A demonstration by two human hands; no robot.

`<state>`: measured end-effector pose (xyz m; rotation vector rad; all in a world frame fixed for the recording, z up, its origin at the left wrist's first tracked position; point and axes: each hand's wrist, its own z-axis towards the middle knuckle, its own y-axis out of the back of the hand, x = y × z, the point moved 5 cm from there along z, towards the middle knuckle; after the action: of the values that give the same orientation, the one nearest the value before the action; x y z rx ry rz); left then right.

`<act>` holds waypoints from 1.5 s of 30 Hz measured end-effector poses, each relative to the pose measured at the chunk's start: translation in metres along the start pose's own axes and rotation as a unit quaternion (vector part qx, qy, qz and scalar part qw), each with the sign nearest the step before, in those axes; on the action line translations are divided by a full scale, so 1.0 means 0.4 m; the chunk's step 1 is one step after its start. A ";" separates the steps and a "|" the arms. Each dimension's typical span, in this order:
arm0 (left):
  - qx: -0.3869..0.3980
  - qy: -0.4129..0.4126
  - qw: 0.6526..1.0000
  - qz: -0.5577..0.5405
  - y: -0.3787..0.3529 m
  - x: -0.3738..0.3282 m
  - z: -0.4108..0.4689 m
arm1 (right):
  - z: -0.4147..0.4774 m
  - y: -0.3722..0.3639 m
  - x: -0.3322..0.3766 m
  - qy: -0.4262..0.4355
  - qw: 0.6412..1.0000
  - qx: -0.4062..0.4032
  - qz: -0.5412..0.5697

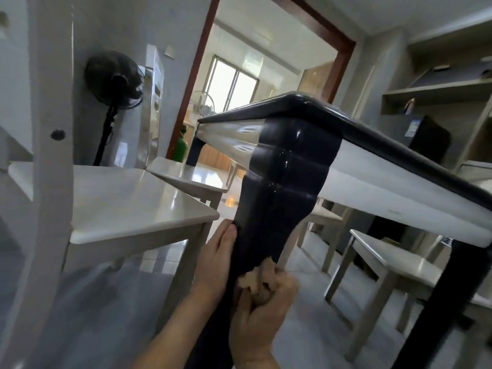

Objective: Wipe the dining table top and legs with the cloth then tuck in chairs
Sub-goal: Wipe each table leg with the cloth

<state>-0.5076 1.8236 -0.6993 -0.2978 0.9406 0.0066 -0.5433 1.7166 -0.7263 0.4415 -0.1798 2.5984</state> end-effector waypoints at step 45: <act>0.102 0.049 0.993 0.039 0.001 0.037 -0.024 | -0.146 0.092 -0.154 -0.518 0.793 -0.179 0.267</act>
<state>-0.5064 1.8195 -0.7165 -0.0733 1.0415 -0.0323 -0.5267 1.6688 -0.8040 1.8352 -1.2904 2.3780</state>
